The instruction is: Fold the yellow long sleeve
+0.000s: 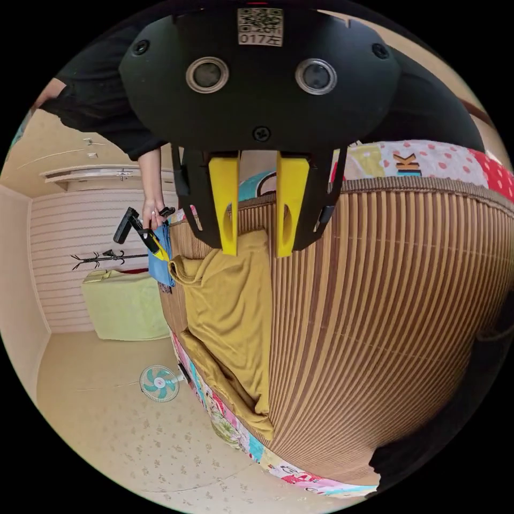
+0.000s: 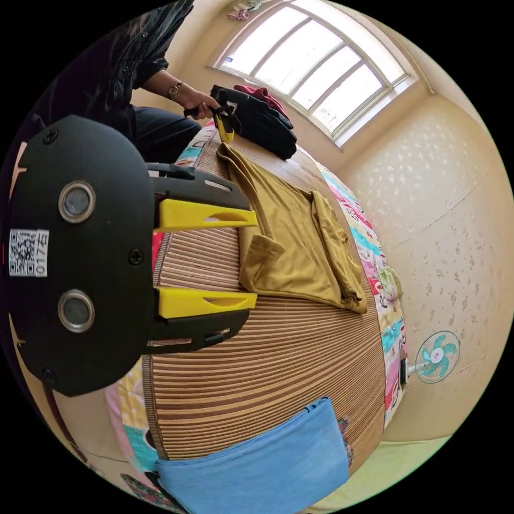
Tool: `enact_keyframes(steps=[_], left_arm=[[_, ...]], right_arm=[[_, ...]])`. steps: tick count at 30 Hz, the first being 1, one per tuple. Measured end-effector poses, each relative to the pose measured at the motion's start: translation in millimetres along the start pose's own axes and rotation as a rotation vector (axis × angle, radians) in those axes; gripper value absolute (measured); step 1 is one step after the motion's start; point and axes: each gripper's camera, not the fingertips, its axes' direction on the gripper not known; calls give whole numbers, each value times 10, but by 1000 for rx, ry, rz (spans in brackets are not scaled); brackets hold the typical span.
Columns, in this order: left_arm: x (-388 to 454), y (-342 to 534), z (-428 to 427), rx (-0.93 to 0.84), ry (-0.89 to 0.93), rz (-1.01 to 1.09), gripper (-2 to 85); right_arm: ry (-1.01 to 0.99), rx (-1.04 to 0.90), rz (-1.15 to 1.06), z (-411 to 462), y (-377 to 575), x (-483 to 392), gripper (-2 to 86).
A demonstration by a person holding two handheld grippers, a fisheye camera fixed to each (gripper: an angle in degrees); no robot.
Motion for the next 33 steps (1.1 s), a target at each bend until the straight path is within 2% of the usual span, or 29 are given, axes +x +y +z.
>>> enact_keyframes(steps=[3,8,11,13,17,20,21,22,23,25,28,30,33], left_arm=[[-18,-73,86,-81,71,-3,50],[-42,145,-449,-29,23,63,48],[-171,288,-664,-19,-10,25,60],[-185,342,-776,5,-16,31,82],[-171,358,-974,110,-12,34,118],[-235,228,-765,11,-10,11,90],[-259,214,-694,-35,-5,1,50],[-271,218,-686,-46,7,-9,50],[-281,252,-733,-57,49,-19,48],[-250,342,-907,-41,145,19,44],[-138,580,-1394,28,403,97,43],[34,784,-1865,94,579,167,43],[280,917,-2412,189,647,227,43]], right_arm=[[10,-258,-117,542,-276,-157,76],[-64,-275,-292,62,138,-62,48],[-76,-329,-144,-223,509,443,50],[-155,-211,57,-525,714,732,75],[-255,-51,199,-689,882,699,120],[-262,-117,268,-388,877,537,115],[-203,-166,298,-287,877,461,94],[-132,-135,305,-375,894,379,74],[-143,-126,281,-429,902,336,64],[-354,-38,236,-722,969,274,43],[-574,97,180,-1303,1098,184,31],[-657,167,101,-1713,1148,11,27],[-670,280,38,-2318,1149,-258,25]])
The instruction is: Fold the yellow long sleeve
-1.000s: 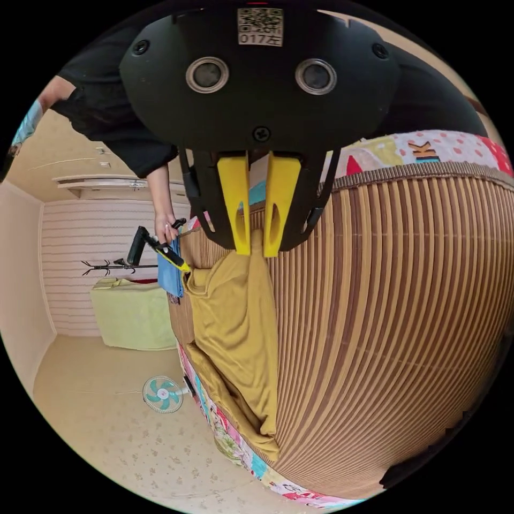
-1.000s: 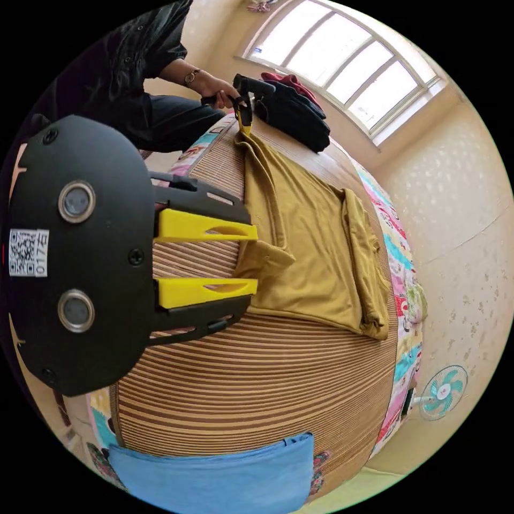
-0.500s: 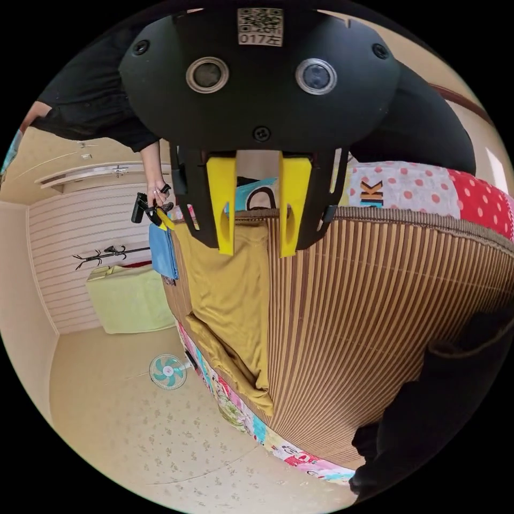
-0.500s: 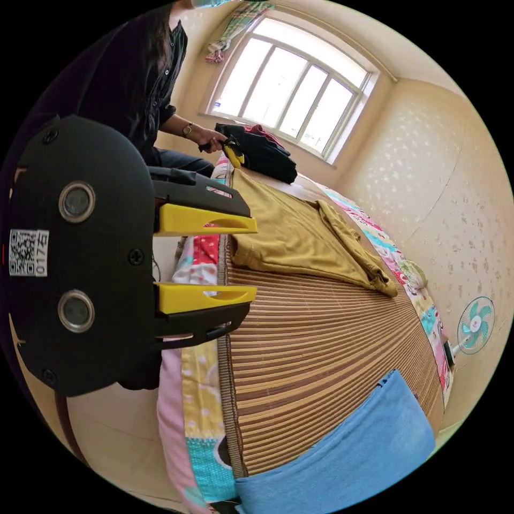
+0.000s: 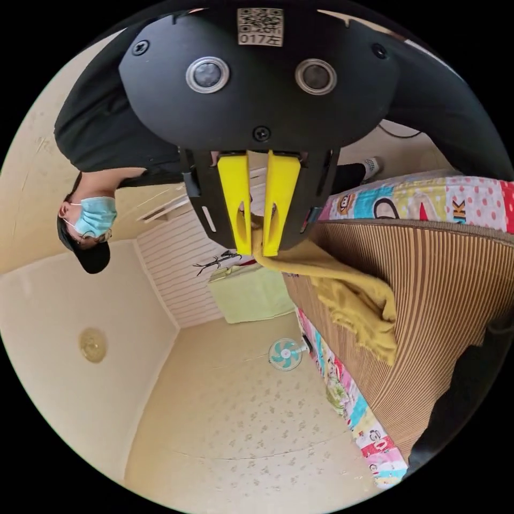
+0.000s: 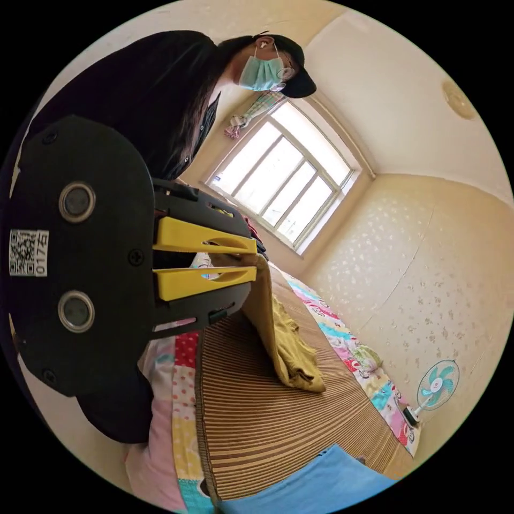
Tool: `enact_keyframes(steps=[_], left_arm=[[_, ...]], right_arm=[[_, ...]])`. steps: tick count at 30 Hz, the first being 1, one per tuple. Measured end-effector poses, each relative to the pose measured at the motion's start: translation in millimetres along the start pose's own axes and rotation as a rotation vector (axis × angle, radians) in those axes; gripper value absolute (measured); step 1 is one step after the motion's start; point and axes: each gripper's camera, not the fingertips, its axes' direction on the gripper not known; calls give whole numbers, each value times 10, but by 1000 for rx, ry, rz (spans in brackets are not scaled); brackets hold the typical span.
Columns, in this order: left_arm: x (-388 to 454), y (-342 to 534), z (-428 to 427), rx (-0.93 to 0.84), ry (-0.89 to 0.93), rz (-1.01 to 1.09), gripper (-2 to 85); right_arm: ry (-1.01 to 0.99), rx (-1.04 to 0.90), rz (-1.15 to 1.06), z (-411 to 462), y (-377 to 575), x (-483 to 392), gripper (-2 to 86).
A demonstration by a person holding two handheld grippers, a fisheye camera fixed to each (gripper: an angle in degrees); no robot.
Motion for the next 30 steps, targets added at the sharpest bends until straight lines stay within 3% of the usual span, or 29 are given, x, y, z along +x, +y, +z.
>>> enact_keyframes(steps=[4,9,12,14,17,19,22,24,26,28,30], left_arm=[[166,-417,21,83,-49,2,43],[-614,-1704,546,139,-262,-90,67],[-999,-1812,580,191,-298,-224,124],[-1070,-1620,575,197,-320,-217,134],[-1189,-1083,583,146,-505,-237,138],[-1285,-716,570,146,-565,-280,153],[-1469,-221,605,186,-504,-367,165],[-1670,-88,778,183,-401,-425,161],[-1823,-122,947,157,-357,-484,137],[-1836,-218,1031,203,-346,-503,93],[-1515,-512,1187,277,-374,-375,67]], right_arm=[[154,31,-16,157,-585,-209,30],[401,38,109,1064,-1699,482,53],[511,-1,193,1529,-1948,643,58],[551,-8,121,1742,-1827,467,39],[701,-117,34,2164,-1339,362,16],[904,-259,-82,2544,-811,472,9],[1243,-394,-80,2760,-156,905,6],[1276,-274,-140,2657,83,856,5],[1371,-354,8,2635,108,1038,4],[1277,-252,85,2409,90,1016,3],[1218,-240,129,2236,48,980,4]])
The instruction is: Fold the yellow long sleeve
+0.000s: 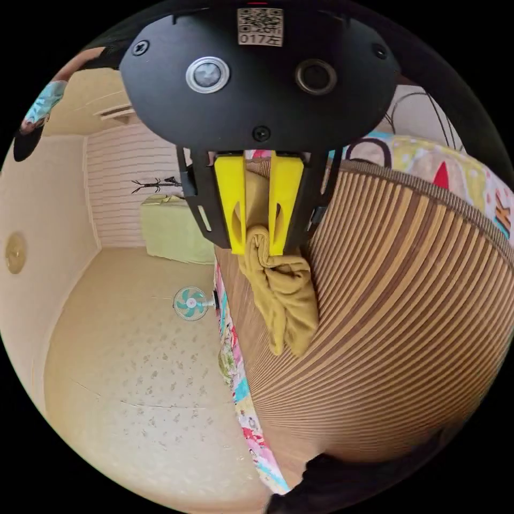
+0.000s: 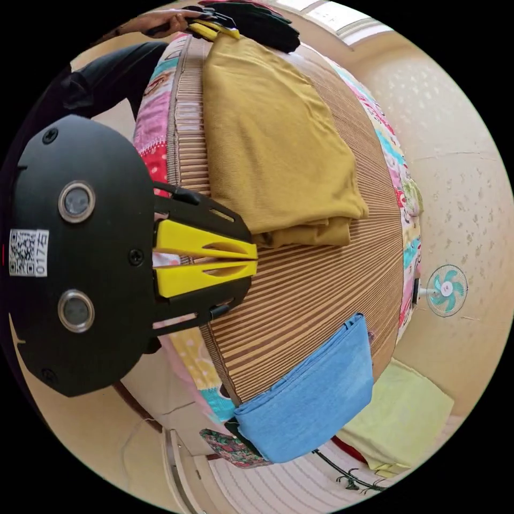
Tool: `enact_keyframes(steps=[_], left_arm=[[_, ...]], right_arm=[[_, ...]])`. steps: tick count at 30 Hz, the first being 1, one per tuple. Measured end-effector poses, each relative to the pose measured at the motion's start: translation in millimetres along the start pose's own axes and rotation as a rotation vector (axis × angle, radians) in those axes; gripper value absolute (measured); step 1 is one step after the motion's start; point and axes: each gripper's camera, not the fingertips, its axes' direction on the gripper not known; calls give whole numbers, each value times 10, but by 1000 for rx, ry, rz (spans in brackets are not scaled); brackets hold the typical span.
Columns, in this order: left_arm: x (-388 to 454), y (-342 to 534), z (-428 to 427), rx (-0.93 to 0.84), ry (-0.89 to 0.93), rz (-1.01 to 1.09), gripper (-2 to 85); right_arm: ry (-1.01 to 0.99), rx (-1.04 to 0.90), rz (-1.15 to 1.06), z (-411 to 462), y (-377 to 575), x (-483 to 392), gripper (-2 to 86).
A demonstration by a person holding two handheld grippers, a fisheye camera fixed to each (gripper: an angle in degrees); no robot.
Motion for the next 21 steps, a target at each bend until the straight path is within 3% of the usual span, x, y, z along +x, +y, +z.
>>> enact_keyframes(steps=[4,8,11,14,18,20,21], left_arm=[[1247,77,595,-43,-59,407,65],[2242,917,1769,-313,-30,791,73],[2363,1565,2353,-559,49,899,108],[2183,1788,2254,-516,138,916,101],[1471,1447,1919,-247,-139,622,135],[1107,1280,1981,-259,-200,467,163],[877,1208,2163,-358,-187,375,169]], right_arm=[[-206,37,112,-328,186,483,6],[-322,-14,126,-387,366,816,12],[-442,-14,132,-438,522,1070,26],[-557,-27,158,-442,653,1309,55],[-673,-48,190,-394,764,1577,93],[-772,-43,228,-353,772,1694,115],[-858,-37,263,-307,768,1768,128]])
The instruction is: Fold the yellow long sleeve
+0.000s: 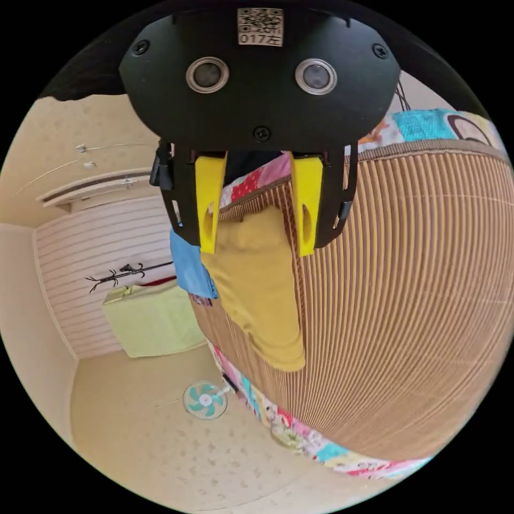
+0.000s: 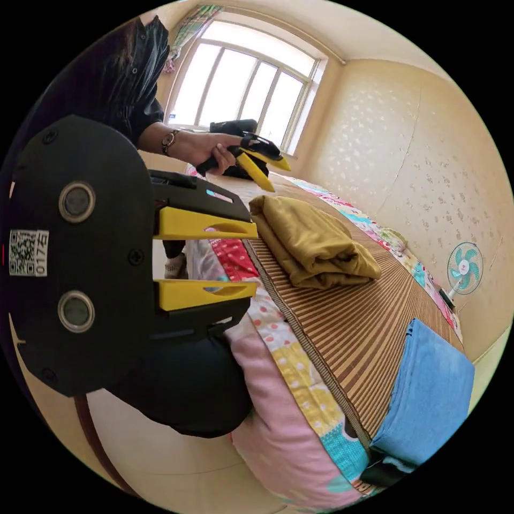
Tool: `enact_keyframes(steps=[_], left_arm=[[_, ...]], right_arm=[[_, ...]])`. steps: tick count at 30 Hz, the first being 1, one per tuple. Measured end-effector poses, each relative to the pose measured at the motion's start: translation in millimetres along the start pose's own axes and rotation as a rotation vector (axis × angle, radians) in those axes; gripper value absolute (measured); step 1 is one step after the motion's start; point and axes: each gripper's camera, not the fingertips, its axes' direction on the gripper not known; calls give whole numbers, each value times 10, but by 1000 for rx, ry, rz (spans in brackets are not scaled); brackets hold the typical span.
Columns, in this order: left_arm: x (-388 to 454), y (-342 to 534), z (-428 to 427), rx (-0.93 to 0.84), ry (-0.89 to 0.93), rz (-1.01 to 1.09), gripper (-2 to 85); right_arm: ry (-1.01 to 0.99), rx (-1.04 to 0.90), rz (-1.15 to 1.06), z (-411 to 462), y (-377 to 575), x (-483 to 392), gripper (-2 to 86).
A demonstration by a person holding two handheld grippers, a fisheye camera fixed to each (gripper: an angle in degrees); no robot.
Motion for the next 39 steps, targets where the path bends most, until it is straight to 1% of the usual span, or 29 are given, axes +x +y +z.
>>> enact_keyframes(steps=[1,2,3,4,5,7,9,10,12,13,14,15,16,17,18,20,22,23,24,26,28,29,30,32,33,34,35,37,39], left_arm=[[-96,-20,133,-63,38,-37,161],[-242,-25,433,-200,137,-99,146],[-326,29,666,-285,241,-148,113],[-337,76,703,-281,266,-162,96],[-259,175,701,-254,280,-131,74],[-17,318,682,-298,288,-44,45],[381,595,542,-352,354,91,4],[481,666,494,-361,354,129,2],[819,892,352,-407,281,292,-5],[876,937,337,-425,250,326,-6],[936,1017,325,-458,196,360,-7],[936,1070,279,-464,178,360,-7],[929,1086,233,-457,192,360,-7],[920,1099,110,-442,259,369,-6],[905,1095,-33,-427,321,368,-5],[869,1082,-262,-394,394,367,2],[801,1067,-506,-336,408,352,23],[741,1052,-658,-288,378,332,41],[679,1031,-784,-247,342,316,55],[581,981,-930,-194,280,295,65],[489,916,-1037,-154,204,278,68],[436,868,-1098,-137,152,268,69],[383,823,-1158,-124,104,257,72],[293,766,-1251,-104,40,236,76],[223,734,-1321,-89,4,218,78],[185,719,-1359,-82,-13,209,79],[105,690,-1445,-63,-47,189,82],[-33,641,-1607,-32,-100,150,91],[-243,561,-1946,40,-179,93,102]], right_arm=[[-84,9,33,-3,-32,79,144],[-119,11,57,6,-49,122,154],[-182,-1,122,56,-87,220,175],[-249,-22,196,133,-117,326,199],[-288,-31,232,176,-125,380,209],[-432,-10,325,279,-129,524,237],[-463,18,363,297,-164,555,243],[-480,8,378,324,-225,544,241],[-498,-9,384,366,-342,466,221],[-406,-37,402,376,-430,407,189],[-349,-59,413,385,-470,380,177],[-283,-73,438,373,-510,327,154],[-268,-61,481,321,-504,259,139],[-256,-66,495,289,-509,205,132],[-241,-74,479,187,-548,37,122],[-274,-70,443,-11,-605,-283,113],[-223,-67,270,-327,-836,-788,111],[-220,-63,221,-405,-926,-890,112],[-235,-47,125,-565,-1138,-1060,114],[-262,5,-5,-841,-1488,-1262,117],[-234,100,-215,-1278,-1928,-1531,119],[-222,133,-238,-1389,-2023,-1546,119],[-205,201,-218,-1605,-2209,-1478,119],[-170,299,-85,-1902,-2462,-1168,117],[-113,344,20,-2078,-2593,-873,116],[-23,364,131,-2235,-2669,-554,117],[44,369,184,-2310,-2681,-399,118],[312,382,415,-2566,-2477,109,119],[390,440,431,-2701,-2116,174,104]])
